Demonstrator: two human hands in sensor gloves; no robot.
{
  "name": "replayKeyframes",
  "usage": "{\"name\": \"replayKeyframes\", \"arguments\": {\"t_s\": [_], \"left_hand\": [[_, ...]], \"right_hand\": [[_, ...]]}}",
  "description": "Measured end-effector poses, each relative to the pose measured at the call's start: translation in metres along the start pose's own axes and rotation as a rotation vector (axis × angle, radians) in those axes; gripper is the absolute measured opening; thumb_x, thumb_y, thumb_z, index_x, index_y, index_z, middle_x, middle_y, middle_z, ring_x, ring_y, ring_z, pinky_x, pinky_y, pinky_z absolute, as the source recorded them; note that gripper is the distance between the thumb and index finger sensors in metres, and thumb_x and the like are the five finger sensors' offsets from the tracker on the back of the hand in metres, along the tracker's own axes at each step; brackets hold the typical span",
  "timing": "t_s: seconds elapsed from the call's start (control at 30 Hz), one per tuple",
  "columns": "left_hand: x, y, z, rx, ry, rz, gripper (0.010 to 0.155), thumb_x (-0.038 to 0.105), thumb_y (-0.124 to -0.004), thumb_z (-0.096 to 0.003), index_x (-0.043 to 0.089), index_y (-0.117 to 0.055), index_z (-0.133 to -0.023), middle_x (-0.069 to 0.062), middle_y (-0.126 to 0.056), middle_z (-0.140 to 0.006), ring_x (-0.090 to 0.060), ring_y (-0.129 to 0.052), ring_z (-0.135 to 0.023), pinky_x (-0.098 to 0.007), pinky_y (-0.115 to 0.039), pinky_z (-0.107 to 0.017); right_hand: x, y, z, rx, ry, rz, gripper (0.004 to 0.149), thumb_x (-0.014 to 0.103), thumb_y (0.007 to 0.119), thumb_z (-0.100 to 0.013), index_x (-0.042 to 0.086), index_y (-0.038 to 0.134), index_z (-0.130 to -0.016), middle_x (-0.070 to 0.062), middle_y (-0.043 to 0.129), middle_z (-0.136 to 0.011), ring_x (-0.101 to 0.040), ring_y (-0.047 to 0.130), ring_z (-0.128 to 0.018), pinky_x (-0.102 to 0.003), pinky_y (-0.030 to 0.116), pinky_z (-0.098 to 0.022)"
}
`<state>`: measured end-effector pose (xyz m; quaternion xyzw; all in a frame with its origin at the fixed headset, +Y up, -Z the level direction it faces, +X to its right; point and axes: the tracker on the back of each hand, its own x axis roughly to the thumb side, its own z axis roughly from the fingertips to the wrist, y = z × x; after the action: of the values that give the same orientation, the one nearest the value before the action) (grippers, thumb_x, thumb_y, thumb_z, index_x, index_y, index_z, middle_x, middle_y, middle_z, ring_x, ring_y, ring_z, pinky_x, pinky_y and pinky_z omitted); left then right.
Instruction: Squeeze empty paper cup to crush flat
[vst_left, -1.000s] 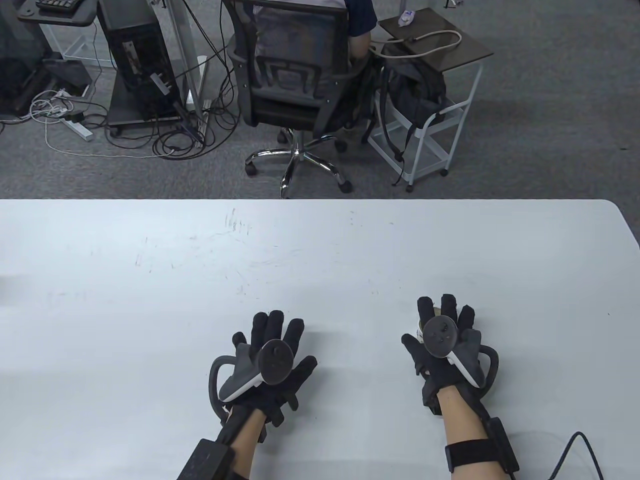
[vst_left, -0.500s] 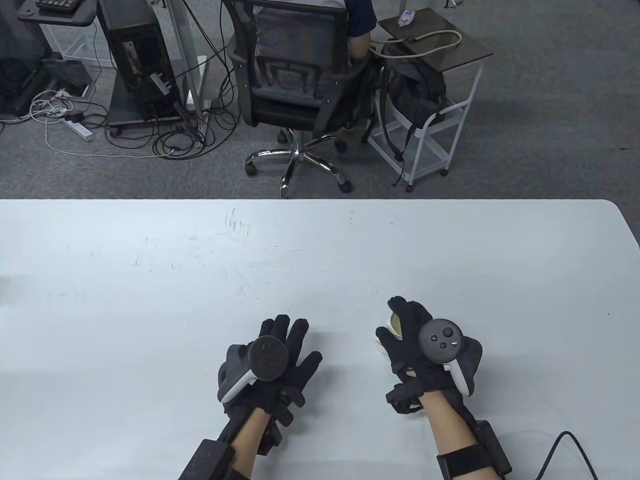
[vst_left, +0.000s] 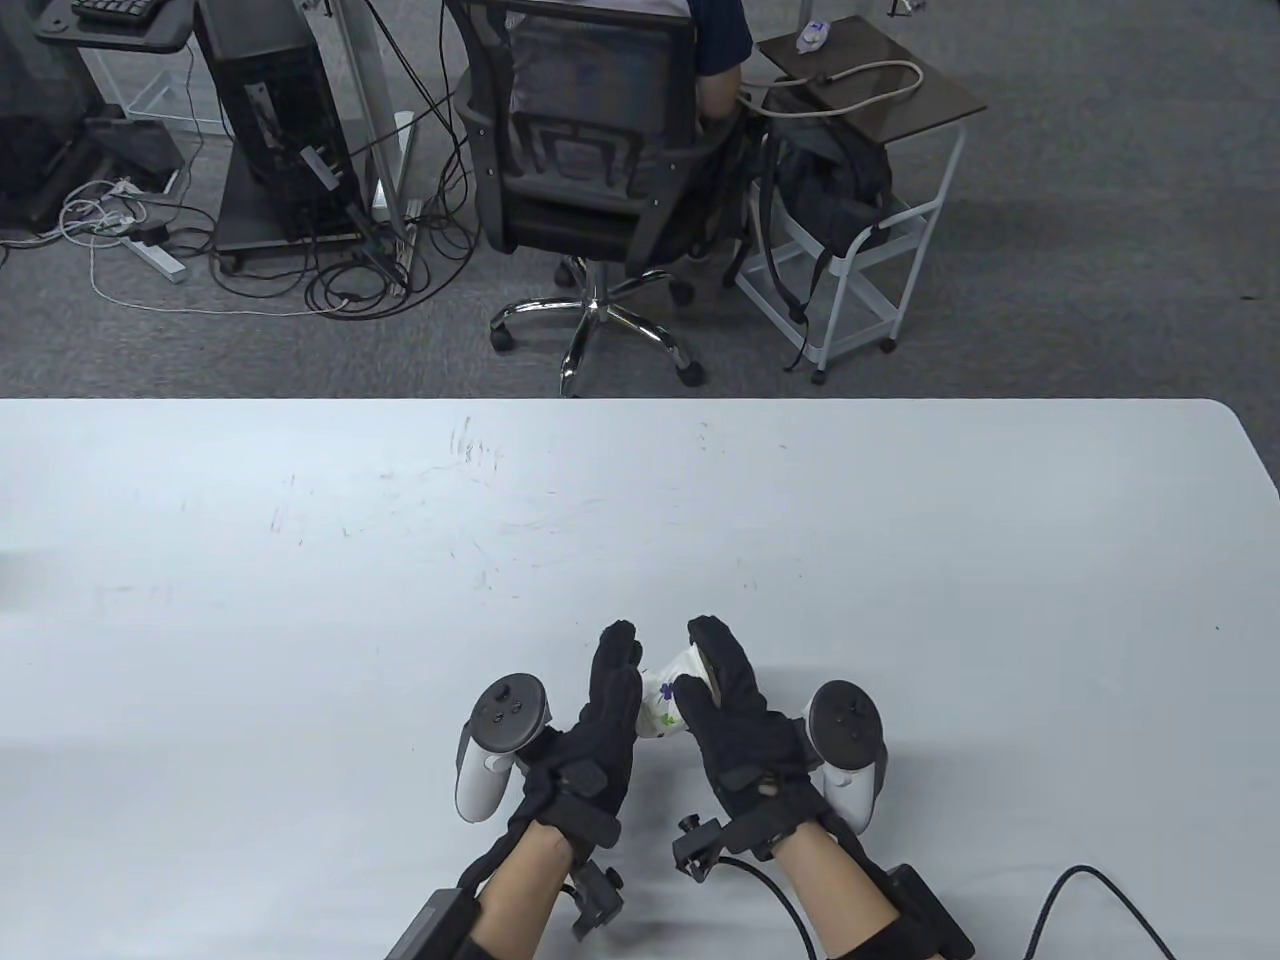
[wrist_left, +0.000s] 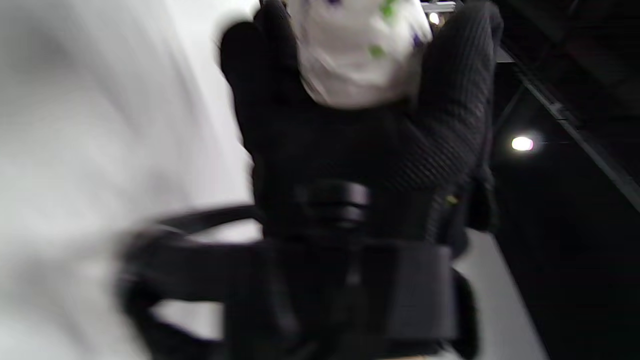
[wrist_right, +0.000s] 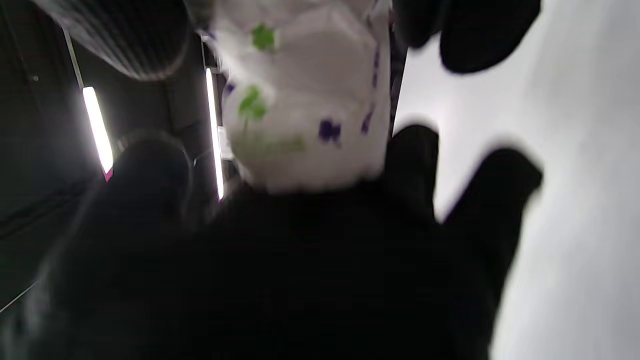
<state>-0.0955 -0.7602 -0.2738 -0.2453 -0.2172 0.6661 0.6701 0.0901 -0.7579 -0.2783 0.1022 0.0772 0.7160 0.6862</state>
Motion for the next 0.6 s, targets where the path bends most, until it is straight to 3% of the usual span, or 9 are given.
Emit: {"name": "replayKeyframes", "arguments": {"t_s": [0.1, 0.17, 0.27, 0.4, 0.43, 0.47, 0.5, 0.57, 0.6], "left_hand": [[0.007, -0.007, -0.001, -0.052, -0.059, 0.023, 0.086, 0.082, -0.024, -0.0554, 0.035, 0.031, -0.102, -0.001, 0.029, -0.116, -0.032, 0.025, -0.106, -0.065, -0.012, -0.080], [0.009, -0.012, -0.002, -0.105, -0.083, -0.003, 0.086, 0.083, -0.022, -0.0539, 0.036, 0.035, -0.098, 0.002, 0.038, -0.110, -0.029, 0.034, -0.101, -0.065, -0.002, -0.076], [0.016, -0.016, -0.003, -0.135, -0.115, 0.033, 0.085, 0.084, -0.021, -0.0531, 0.038, 0.036, -0.097, 0.004, 0.045, -0.104, -0.029, 0.043, -0.093, -0.067, 0.006, -0.070], [0.016, -0.014, -0.005, -0.142, -0.073, -0.050, 0.088, 0.084, -0.021, -0.0532, 0.033, 0.034, -0.098, -0.003, 0.045, -0.100, -0.032, 0.038, -0.090, -0.070, -0.002, -0.070], [0.017, -0.012, -0.005, -0.120, -0.049, -0.103, 0.089, 0.083, -0.023, -0.0532, 0.031, 0.031, -0.100, -0.007, 0.041, -0.102, -0.033, 0.034, -0.092, -0.070, -0.005, -0.071], [0.017, -0.010, -0.005, -0.103, -0.035, -0.147, 0.089, 0.082, -0.024, -0.0533, 0.029, 0.029, -0.101, -0.009, 0.037, -0.105, -0.034, 0.031, -0.094, -0.070, -0.008, -0.072], [0.019, -0.008, -0.004, -0.074, -0.015, -0.211, 0.090, 0.082, -0.025, -0.0535, 0.027, 0.026, -0.103, -0.010, 0.031, -0.109, -0.036, 0.028, -0.096, -0.072, -0.012, -0.072], [0.021, -0.002, -0.002, -0.008, 0.010, -0.350, 0.091, 0.081, -0.027, -0.0542, 0.023, 0.016, -0.109, -0.011, 0.018, -0.117, -0.036, 0.019, -0.101, -0.073, -0.018, -0.072], [0.023, 0.002, 0.000, 0.015, 0.014, -0.411, 0.091, 0.081, -0.028, -0.0547, 0.023, 0.011, -0.113, -0.011, 0.014, -0.119, -0.037, 0.017, -0.102, -0.073, -0.019, -0.072]], "right_hand": [[-0.005, 0.020, -0.001, 0.200, -0.015, 0.043, 0.080, 0.068, 0.049, -0.047, 0.038, -0.001, -0.102, 0.001, -0.003, -0.114, -0.049, 0.006, -0.100, -0.068, 0.039, -0.069], [-0.002, 0.033, 0.000, 0.291, -0.026, -0.003, 0.078, 0.069, 0.044, -0.046, 0.040, -0.008, -0.097, 0.005, -0.012, -0.109, -0.046, -0.005, -0.097, -0.070, 0.025, -0.068], [-0.001, 0.035, -0.001, 0.346, -0.034, -0.037, 0.073, 0.066, 0.039, -0.045, 0.044, -0.010, -0.095, 0.005, -0.015, -0.108, -0.044, -0.004, -0.096, -0.068, 0.020, -0.066], [-0.005, 0.027, 0.001, 0.380, 0.027, -0.109, 0.071, 0.062, 0.044, -0.048, 0.049, -0.005, -0.097, 0.005, -0.012, -0.110, -0.045, 0.000, -0.098, -0.068, 0.020, -0.066], [-0.002, 0.022, 0.002, 0.315, 0.025, -0.054, 0.070, 0.061, 0.047, -0.049, 0.048, 0.001, -0.100, 0.001, -0.007, -0.113, -0.047, 0.009, -0.101, -0.068, 0.028, -0.068], [0.001, 0.018, 0.002, 0.232, -0.007, 0.012, 0.071, 0.061, 0.051, -0.049, 0.045, 0.009, -0.104, -0.005, 0.006, -0.116, -0.049, 0.028, -0.104, -0.068, 0.043, -0.068], [0.005, 0.011, 0.002, 0.099, -0.076, 0.138, 0.071, 0.060, 0.055, -0.048, 0.040, 0.020, -0.107, -0.013, 0.024, -0.116, -0.055, 0.051, -0.098, -0.062, 0.060, -0.063], [0.012, 0.003, 0.000, -0.035, -0.173, 0.341, 0.072, 0.061, 0.062, -0.046, 0.032, 0.037, -0.108, -0.016, 0.052, -0.111, -0.044, 0.075, -0.084, -0.053, 0.072, -0.054], [0.016, 0.000, -0.001, -0.053, -0.212, 0.425, 0.072, 0.061, 0.064, -0.046, 0.032, 0.039, -0.108, -0.015, 0.053, -0.110, -0.043, 0.078, -0.080, -0.052, 0.073, -0.052]]}}
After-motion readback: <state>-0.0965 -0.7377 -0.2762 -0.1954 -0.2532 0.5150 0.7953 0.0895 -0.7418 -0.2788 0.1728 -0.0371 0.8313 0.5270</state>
